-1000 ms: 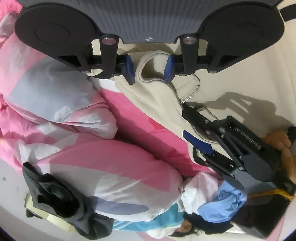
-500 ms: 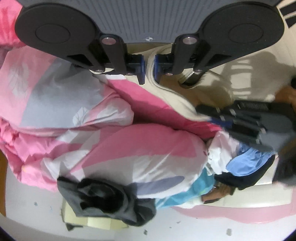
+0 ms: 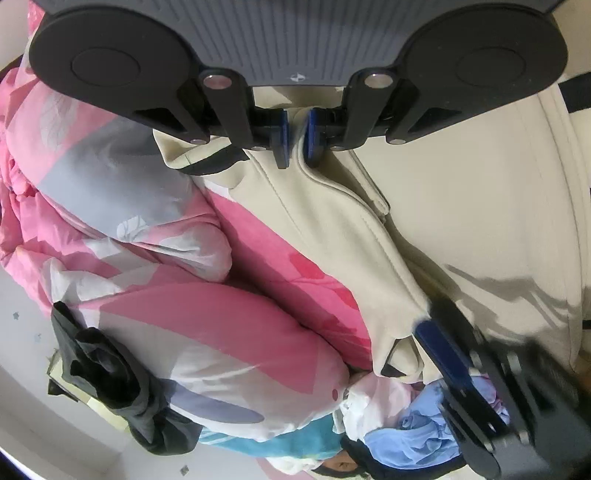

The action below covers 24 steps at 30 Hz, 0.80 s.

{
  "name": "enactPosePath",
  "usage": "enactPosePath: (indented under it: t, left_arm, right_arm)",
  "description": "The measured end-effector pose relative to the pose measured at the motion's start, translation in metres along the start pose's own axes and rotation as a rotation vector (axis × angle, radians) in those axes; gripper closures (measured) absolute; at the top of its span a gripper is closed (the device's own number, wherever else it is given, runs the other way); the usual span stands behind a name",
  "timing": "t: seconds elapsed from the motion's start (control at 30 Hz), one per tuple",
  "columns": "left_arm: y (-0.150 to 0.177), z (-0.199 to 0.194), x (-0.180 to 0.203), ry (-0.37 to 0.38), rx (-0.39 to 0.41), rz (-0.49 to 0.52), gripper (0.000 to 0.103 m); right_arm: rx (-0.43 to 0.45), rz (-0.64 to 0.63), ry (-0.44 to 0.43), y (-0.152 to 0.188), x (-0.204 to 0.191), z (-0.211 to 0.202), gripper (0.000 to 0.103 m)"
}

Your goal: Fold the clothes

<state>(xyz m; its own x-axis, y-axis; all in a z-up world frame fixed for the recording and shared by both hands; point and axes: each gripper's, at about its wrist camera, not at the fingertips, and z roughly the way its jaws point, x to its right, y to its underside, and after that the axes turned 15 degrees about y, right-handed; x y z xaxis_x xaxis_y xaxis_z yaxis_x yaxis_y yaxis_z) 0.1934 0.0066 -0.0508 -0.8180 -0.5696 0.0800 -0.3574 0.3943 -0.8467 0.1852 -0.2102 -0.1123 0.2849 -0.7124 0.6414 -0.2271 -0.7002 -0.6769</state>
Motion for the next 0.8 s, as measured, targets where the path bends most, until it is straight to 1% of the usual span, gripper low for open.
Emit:
enactPosePath:
  t: [0.07, 0.13, 0.17, 0.27, 0.33, 0.37, 0.4, 0.47, 0.53, 0.63, 0.67, 0.73, 0.8]
  left_arm:
    - [-0.006, -0.01, -0.007, -0.013, 0.067, -0.079, 0.084]
    - [-0.014, -0.007, -0.015, -0.051, 0.11, -0.132, 0.084]
    - [-0.016, 0.002, -0.015, -0.068, 0.098, -0.13, 0.084]
    - [-0.019, 0.038, -0.014, -0.114, 0.02, -0.088, 0.084]
    - [-0.01, 0.068, -0.017, -0.145, -0.087, -0.079, 0.084]
    - [-0.004, 0.074, -0.016, -0.159, -0.097, -0.062, 0.084]
    - [0.0, 0.074, -0.012, -0.169, -0.082, -0.04, 0.084]
    - [0.002, 0.072, -0.013, -0.161, -0.066, -0.049, 0.084]
    - [0.003, 0.07, -0.015, -0.149, -0.053, -0.066, 0.084]
    - [0.004, 0.068, -0.019, -0.13, -0.033, -0.093, 0.084]
    - [0.005, 0.067, -0.02, -0.124, -0.027, -0.102, 0.084]
    - [0.007, 0.064, -0.018, -0.131, -0.023, -0.096, 0.084]
    - [0.009, 0.066, -0.016, -0.139, -0.024, -0.086, 0.084]
  right_arm:
    - [0.006, 0.008, 0.007, 0.001, -0.001, -0.001, 0.093]
    - [0.011, 0.009, 0.017, 0.001, -0.003, -0.002, 0.093]
    - [0.014, 0.009, 0.021, 0.001, -0.004, -0.003, 0.093]
    - [0.014, 0.017, 0.028, 0.001, -0.005, -0.006, 0.093]
    - [0.008, 0.029, 0.028, 0.0, -0.003, -0.009, 0.091]
    - [0.002, 0.047, 0.021, 0.0, 0.0, -0.011, 0.091]
    - [-0.003, 0.067, 0.013, 0.0, 0.005, -0.014, 0.091]
    - [-0.012, 0.134, -0.009, -0.003, 0.021, -0.025, 0.089]
    - [0.006, 0.254, -0.026, -0.009, 0.044, -0.036, 0.081]
    - [0.035, 0.458, -0.051, -0.025, 0.076, -0.038, 0.08]
    - [0.035, 0.503, -0.061, -0.03, 0.082, -0.034, 0.08]
    - [0.029, 0.549, -0.088, -0.039, 0.085, -0.023, 0.08]
    - [0.014, 0.559, -0.085, -0.042, 0.081, -0.015, 0.08]
